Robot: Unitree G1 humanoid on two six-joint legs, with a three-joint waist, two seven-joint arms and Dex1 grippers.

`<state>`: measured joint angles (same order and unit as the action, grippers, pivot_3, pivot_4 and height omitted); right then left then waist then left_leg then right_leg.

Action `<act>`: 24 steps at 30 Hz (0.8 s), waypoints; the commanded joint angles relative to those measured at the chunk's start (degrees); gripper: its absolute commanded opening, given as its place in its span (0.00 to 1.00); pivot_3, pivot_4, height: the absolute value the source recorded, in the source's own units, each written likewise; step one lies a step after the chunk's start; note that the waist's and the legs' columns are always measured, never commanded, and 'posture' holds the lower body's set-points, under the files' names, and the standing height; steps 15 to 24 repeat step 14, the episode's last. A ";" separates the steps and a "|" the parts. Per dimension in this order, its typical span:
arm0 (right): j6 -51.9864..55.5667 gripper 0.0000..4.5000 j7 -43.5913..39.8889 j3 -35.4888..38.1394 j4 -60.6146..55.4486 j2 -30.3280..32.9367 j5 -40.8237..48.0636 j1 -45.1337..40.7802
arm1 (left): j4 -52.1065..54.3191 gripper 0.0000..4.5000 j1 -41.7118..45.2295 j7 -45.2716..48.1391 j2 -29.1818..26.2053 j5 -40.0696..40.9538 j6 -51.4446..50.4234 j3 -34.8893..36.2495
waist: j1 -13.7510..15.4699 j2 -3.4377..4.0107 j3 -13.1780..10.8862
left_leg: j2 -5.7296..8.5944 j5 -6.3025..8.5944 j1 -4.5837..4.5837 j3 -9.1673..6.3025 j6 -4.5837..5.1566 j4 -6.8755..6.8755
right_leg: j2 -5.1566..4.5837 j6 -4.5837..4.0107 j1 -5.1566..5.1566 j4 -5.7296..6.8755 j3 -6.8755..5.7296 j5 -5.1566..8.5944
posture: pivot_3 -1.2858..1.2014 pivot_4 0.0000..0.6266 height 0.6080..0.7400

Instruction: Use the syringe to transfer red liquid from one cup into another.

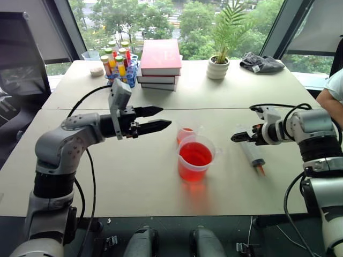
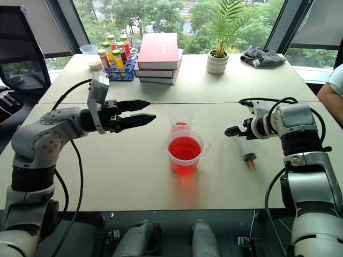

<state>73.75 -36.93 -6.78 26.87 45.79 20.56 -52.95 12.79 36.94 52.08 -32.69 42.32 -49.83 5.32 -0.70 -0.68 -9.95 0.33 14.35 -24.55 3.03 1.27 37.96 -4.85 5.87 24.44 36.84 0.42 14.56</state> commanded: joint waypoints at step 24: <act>-8.65 0.98 -26.08 31.97 -47.57 17.83 22.35 26.96 | 2.20 0.75 -1.96 1.87 -7.68 1.74 -0.61 1.42 | 0.09 -0.02 -0.01 | -0.08 0.02 0.05 -0.05 0.03 0.04 | 0.23 0.03 -0.16 -0.12 -0.07 0.00 | 0.52 0.24 1.00</act>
